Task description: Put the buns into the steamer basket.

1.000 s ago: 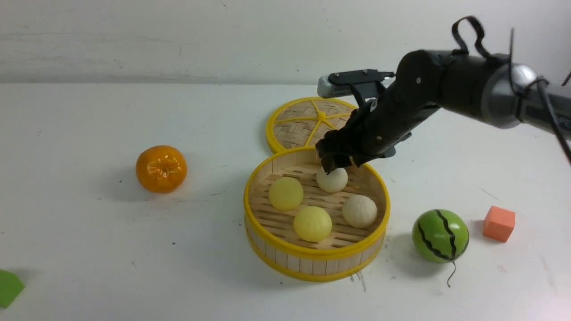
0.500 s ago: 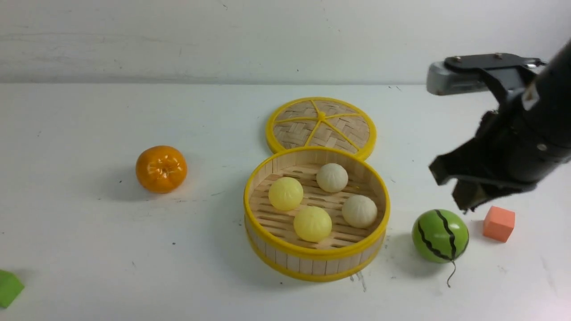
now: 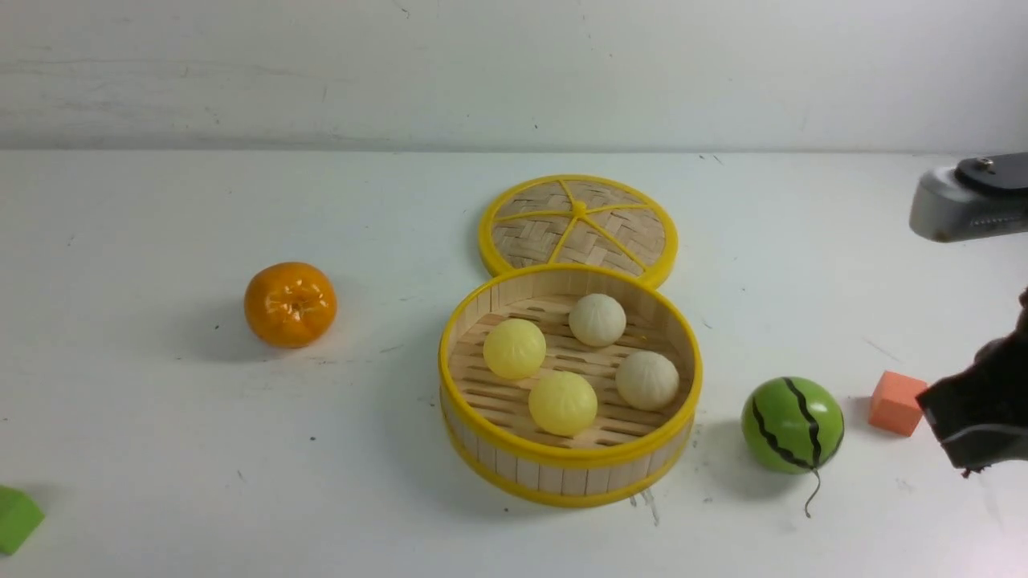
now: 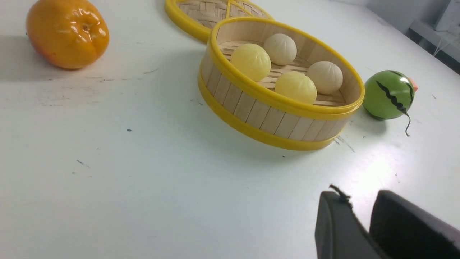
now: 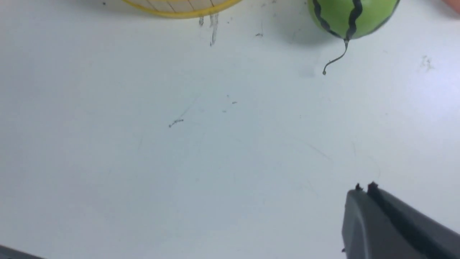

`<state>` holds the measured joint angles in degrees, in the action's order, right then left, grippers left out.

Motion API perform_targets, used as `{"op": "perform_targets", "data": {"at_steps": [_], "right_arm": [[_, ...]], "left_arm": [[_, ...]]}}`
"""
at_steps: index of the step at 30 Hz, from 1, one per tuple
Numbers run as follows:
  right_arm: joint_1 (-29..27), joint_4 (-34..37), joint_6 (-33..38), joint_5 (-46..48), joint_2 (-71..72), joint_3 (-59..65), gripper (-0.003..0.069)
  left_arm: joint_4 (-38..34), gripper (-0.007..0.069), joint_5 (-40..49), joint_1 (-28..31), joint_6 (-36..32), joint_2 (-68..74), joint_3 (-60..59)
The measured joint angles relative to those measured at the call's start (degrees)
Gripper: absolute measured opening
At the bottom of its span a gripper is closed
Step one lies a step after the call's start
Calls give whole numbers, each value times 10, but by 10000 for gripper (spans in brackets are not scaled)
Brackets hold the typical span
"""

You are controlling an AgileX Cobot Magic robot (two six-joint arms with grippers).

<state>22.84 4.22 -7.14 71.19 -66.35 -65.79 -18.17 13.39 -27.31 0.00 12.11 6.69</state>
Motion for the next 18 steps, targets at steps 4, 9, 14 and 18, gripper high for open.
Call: {"op": "perform_targets", "data": {"at_steps": [4,9,14,18], "right_arm": [[0,-12,0,0,6,4,-17],[-4,-35,0,-41,119,71,-17],[-66,-34,0,-180,320,241,-17],[-120,-28,0,-246,455,365,-16]], "left_arm": [[0,148,0,0,0,0,0],[0,155,0,0,0,0,0],[0,155,0,0,0,0,0],[0,158,0,0,0,0,0]]}}
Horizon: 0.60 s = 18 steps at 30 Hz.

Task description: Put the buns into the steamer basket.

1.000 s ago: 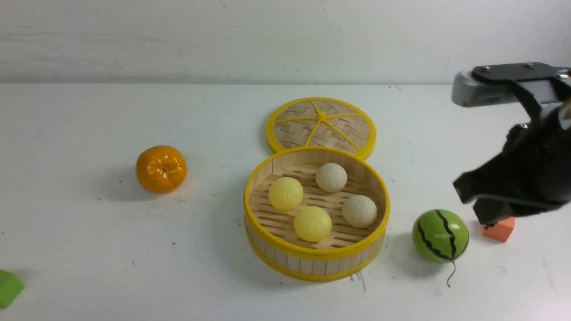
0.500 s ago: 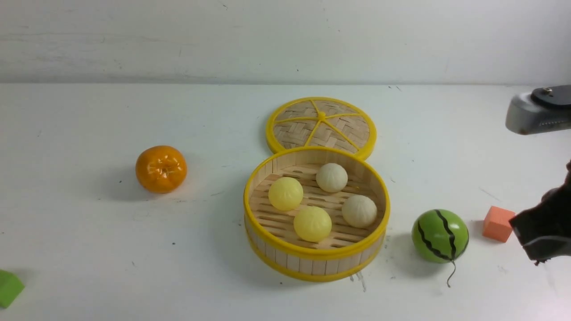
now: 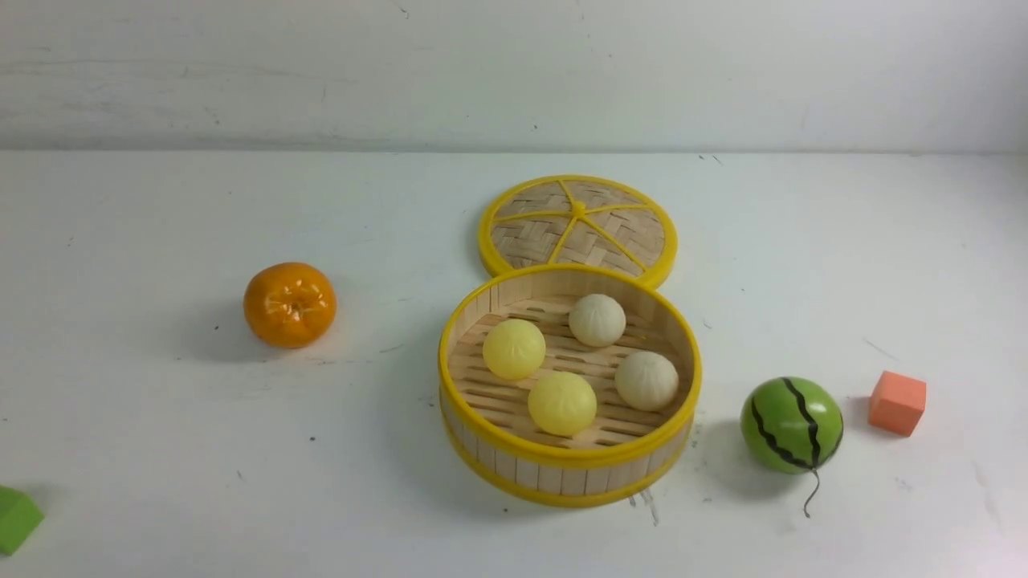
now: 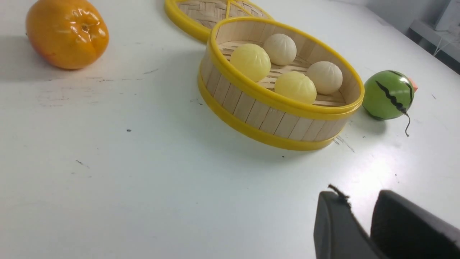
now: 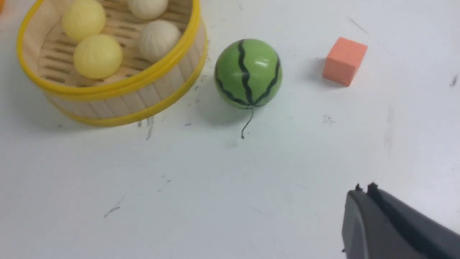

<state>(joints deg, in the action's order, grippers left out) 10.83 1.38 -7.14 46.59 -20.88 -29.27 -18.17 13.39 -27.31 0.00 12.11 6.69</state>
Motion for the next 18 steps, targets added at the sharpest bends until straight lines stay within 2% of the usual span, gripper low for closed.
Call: {"op": "perform_targets", "data": {"at_steps": [1,3,4,6,9,14,18], "right_arm": [[-30,-5,0,-50,84,80,-15],[-47,-14,0,-103,130,128,-15],[-49,-14,0,-110,130,128,-15],[-74,-28,-1,-196,176,194,-12],[-84,-25,-1,-252,188,232,-10],[-86,-22,-2,-289,205,290,-10],[-86,-22,-2,-259,215,306,-8]], "left_arm": [[0,162,0,0,0,0,0],[0,162,0,0,0,0,0],[0,162,0,0,0,0,0],[0,162,0,0,0,0,0],[0,162,0,0,0,0,0],[0,162,0,0,0,0,0],[0,162,0,0,0,0,0]]}}
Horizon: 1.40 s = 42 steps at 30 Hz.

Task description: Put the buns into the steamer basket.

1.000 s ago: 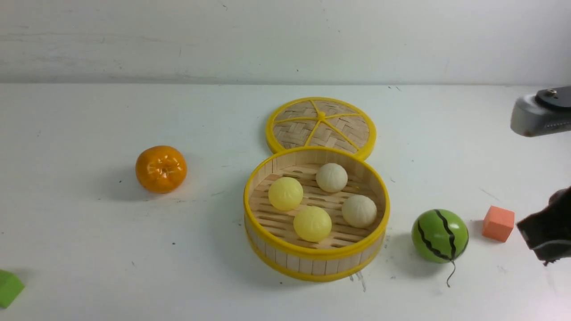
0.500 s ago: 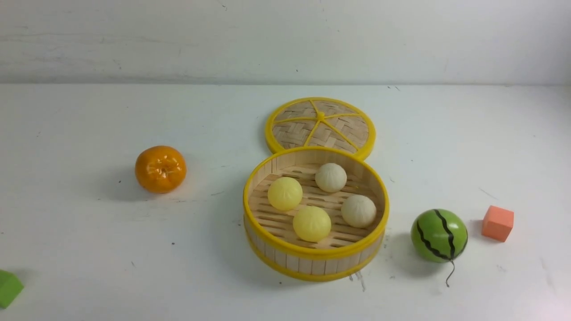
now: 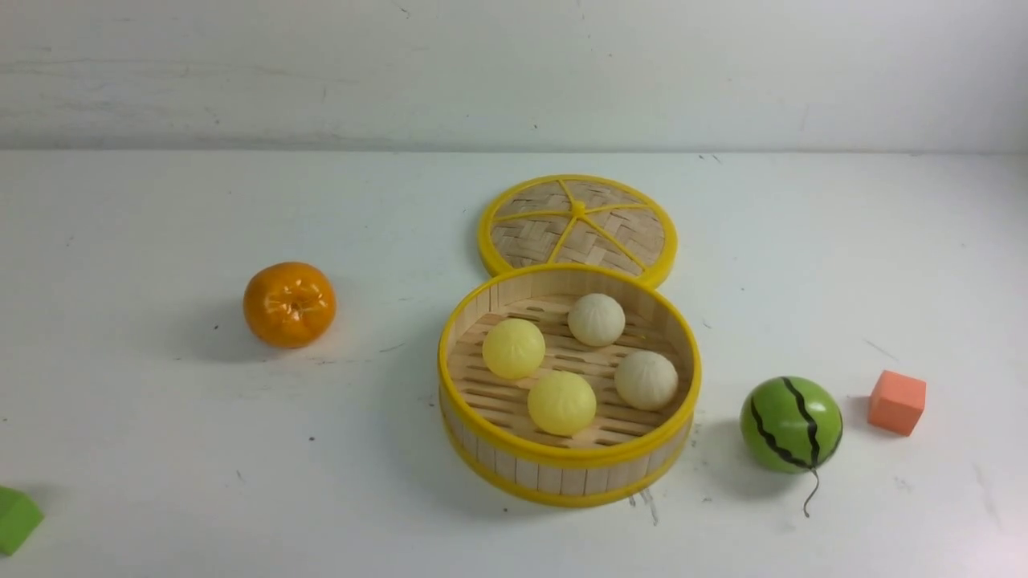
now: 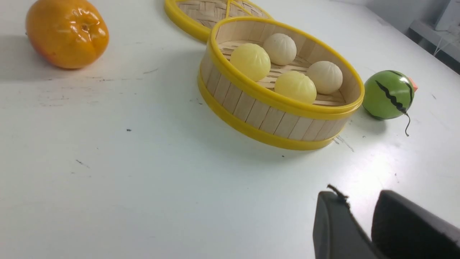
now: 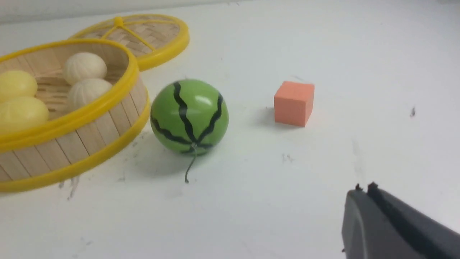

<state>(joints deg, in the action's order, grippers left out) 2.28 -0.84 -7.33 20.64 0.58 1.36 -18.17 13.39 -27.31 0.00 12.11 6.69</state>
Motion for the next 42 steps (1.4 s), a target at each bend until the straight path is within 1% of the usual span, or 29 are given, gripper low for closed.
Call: {"op": "perform_targets", "data": {"at_steps": [7,14,32,35,37,39,42], "right_arm": [[0,1,0,14,1,-2,-6],[0,18,0,14,1,-2,-2],[0,18,0,15,1,-3,3],[0,18,0,15,1,-3,8],[0,18,0,15,1,-3,11],[0,18,0,15,1,-3,13],[0,18,0,15,1,-3,17]], "left_arm": [[0,162,0,0,0,0,0],[0,162,0,0,0,0,0],[0,162,0,0,0,0,0],[15,155,-27,3,0,-8,-8],[20,134,-67,25,4,-21,-19],[21,111,-97,59,17,-33,-29],[21,50,-117,138,47,-75,-53]]}}
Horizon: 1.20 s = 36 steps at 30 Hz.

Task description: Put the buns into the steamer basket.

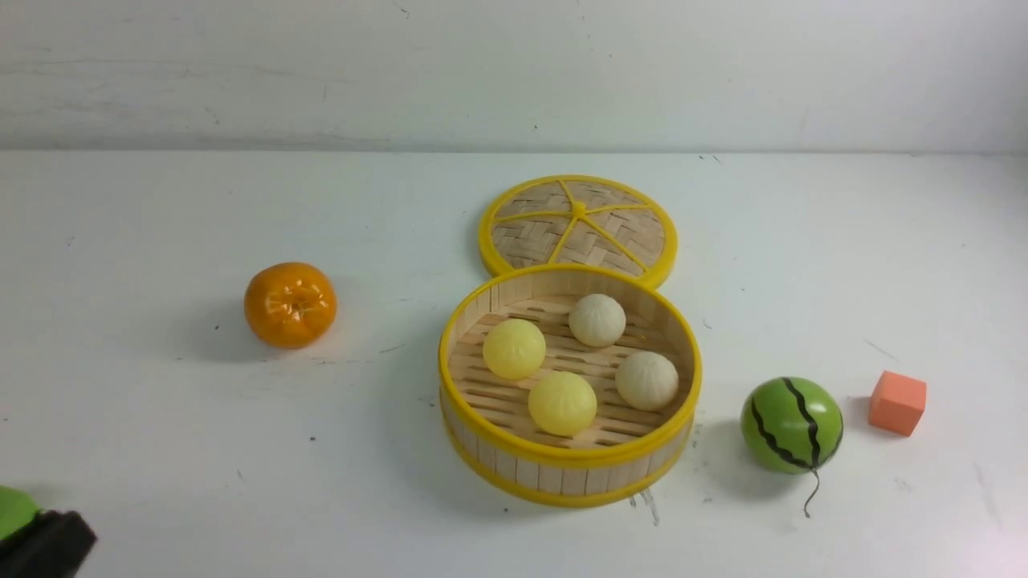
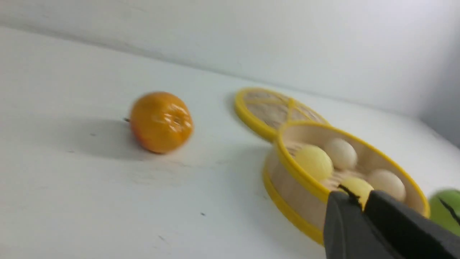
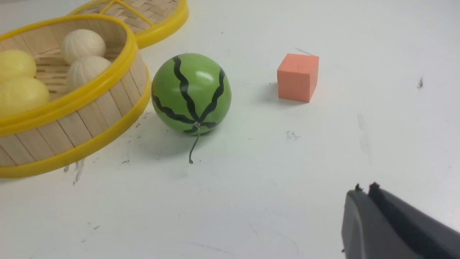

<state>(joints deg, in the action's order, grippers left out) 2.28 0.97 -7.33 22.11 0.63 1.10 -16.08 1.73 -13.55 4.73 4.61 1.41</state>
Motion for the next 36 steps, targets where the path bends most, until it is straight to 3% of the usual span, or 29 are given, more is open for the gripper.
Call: {"op": "perform_targets", "data": {"at_steps": [3,9,36], "right_arm": [[0,0,0,0,0,0,20],[0,1,0,1,0,0,24],[0,2,0,1,0,0,62]], "left_arm": [[0,-13,42,61,8,-45,-25],[8,-13,196,104,10,-52,-32],[6,-13,202,105,12,-52,-32]]}}
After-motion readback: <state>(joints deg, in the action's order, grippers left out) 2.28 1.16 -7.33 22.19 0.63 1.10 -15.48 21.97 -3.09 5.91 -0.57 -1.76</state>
